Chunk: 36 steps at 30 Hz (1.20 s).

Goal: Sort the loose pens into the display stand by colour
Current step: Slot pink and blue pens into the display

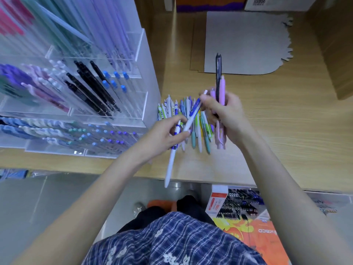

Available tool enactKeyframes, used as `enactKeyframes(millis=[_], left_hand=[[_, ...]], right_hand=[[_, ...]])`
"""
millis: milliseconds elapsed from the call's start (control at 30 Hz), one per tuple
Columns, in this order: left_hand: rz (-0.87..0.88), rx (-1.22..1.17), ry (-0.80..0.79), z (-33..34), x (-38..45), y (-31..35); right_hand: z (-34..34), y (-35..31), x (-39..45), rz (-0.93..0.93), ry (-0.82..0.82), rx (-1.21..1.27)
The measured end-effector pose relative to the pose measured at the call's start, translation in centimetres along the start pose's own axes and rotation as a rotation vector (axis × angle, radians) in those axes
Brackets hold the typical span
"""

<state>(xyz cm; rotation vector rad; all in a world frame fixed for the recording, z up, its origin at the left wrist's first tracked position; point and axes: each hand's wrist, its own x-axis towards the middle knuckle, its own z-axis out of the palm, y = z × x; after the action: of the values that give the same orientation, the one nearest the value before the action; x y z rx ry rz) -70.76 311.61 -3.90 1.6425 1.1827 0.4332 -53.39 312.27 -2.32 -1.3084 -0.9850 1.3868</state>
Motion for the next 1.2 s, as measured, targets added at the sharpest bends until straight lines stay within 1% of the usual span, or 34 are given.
enactKeyframes(millis=[100,133,200,267,300,333,400,467,567,600,667,733,767,833,967,1133,1200], left_hand=[[0.046,0.122,0.029,-2.4,-2.0,0.3],[0.067,0.125,0.041,-3.3,-2.8,0.2],[0.099,0.037,0.061,-5.4,-4.4,0.3],[0.112,-0.091,0.106,-8.3,-6.6,-0.2],[0.129,-0.118,0.114,-9.9,-7.9,-0.5],[0.149,-0.115,0.119,-11.6,-9.1,-1.1],[0.191,-0.058,0.145,-14.9,-11.6,-2.7],[0.214,-0.021,0.189,-18.2,-14.0,-4.5],[0.232,0.004,0.242,-22.9,-17.2,-6.6],[0.231,-0.014,0.275,-24.3,-18.1,-7.0],[0.227,-0.054,0.4,-27.1,-19.2,-7.5],[0.231,-0.07,0.522,-29.9,-19.7,-7.8],[0.24,-0.077,0.555,-31.1,-19.8,-7.9],[0.262,-0.072,0.603,-32.9,-20.0,-8.1],[0.284,-0.104,0.666,-35.0,-20.2,-8.2],[0.324,-0.034,0.68,-38.4,-19.5,-7.7],[0.346,-0.044,0.727,-39.9,-18.7,-7.3]], right_hand=[[2.7,-2.5,-1.1,-0.091,0.008,-0.131],[3.7,-3.1,-1.7,-0.114,0.017,-0.141],[5.3,-4.2,-2.6,-0.131,0.038,-0.049],[7.7,-5.2,-3.4,-0.168,0.025,0.076],[9.4,-5.6,-3.8,-0.19,0.005,0.096],[11.2,-5.9,-4.2,-0.216,-0.014,0.074],[15.3,-6.3,-4.7,-0.275,-0.019,-0.062],[19.6,-6.2,-5.4,-0.299,0.016,-0.162],[25.2,-6.4,-6.0,-0.323,0.081,-0.212],[26.8,-6.5,-6.2,-0.319,0.097,-0.198],[29.1,-7.5,-6.2,-0.345,0.154,-0.132],[30.8,-9.0,-5.7,-0.402,0.248,-0.102],[31.6,-9.8,-5.3,-0.449,0.289,-0.123],[33.3,-11.4,-3.7,-0.58,0.335,-0.238],[37.2,-13.4,0.5,-0.781,0.286,-0.496],[40.0,-14.0,5.0,-0.934,0.157,-0.842],[40.1,-14.0,6.0,-0.928,0.1,-0.931]])
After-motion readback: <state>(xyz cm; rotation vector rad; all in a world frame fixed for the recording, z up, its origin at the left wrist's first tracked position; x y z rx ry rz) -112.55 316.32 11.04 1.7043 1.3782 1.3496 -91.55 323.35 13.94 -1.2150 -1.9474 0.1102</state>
